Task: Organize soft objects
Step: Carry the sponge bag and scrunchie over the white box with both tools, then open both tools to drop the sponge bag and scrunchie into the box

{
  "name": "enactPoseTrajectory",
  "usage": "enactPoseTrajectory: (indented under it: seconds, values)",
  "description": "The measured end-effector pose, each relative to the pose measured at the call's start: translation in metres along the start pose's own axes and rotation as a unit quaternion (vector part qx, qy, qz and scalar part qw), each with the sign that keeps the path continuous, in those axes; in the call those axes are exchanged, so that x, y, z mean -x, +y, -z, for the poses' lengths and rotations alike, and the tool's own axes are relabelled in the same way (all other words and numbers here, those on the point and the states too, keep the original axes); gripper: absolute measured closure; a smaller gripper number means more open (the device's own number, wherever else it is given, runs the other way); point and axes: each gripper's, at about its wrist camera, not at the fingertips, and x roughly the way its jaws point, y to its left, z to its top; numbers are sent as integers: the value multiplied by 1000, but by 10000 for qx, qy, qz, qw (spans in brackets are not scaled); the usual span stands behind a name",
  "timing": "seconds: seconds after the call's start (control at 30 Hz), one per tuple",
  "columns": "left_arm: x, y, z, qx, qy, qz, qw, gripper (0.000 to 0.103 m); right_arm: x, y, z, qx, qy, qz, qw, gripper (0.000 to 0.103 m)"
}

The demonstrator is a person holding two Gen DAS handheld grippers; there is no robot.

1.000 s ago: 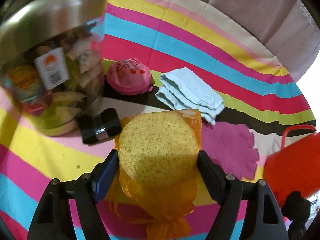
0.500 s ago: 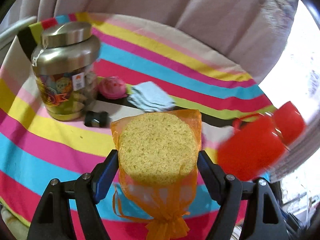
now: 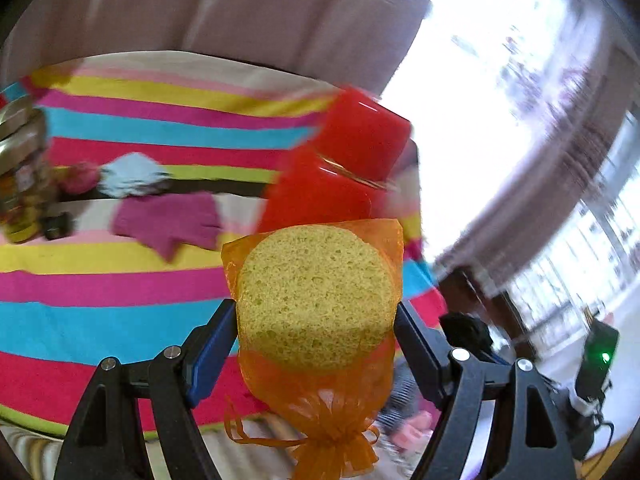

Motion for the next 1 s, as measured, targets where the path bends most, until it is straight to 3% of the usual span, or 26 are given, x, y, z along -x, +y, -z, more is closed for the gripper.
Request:
enactPoseTrajectory:
  seconds: [0.3,0.6,0.67,0.73,1.0]
  values:
    - [-30,-90,20,-772,482,577,9942,24,15,-77,12,-529,44,668,9964,85]
    - [-55,-145,35,-1171,829,1069,9839,23,20,-105,17,-743,2,1105,9911,81]
    - [-59,-154,38,-1231,929,1209,9806,21,21,-108,17,-760,2,1183,9901,68]
    - [-62,-158,40,-1284,1047,1259,9781,20,21,-109,17,-790,-30,1235,9892,41]
    - [-57,-143,39,-1210,1078,1124,9804,20,19,-105,16,-762,-57,1167,9902,38]
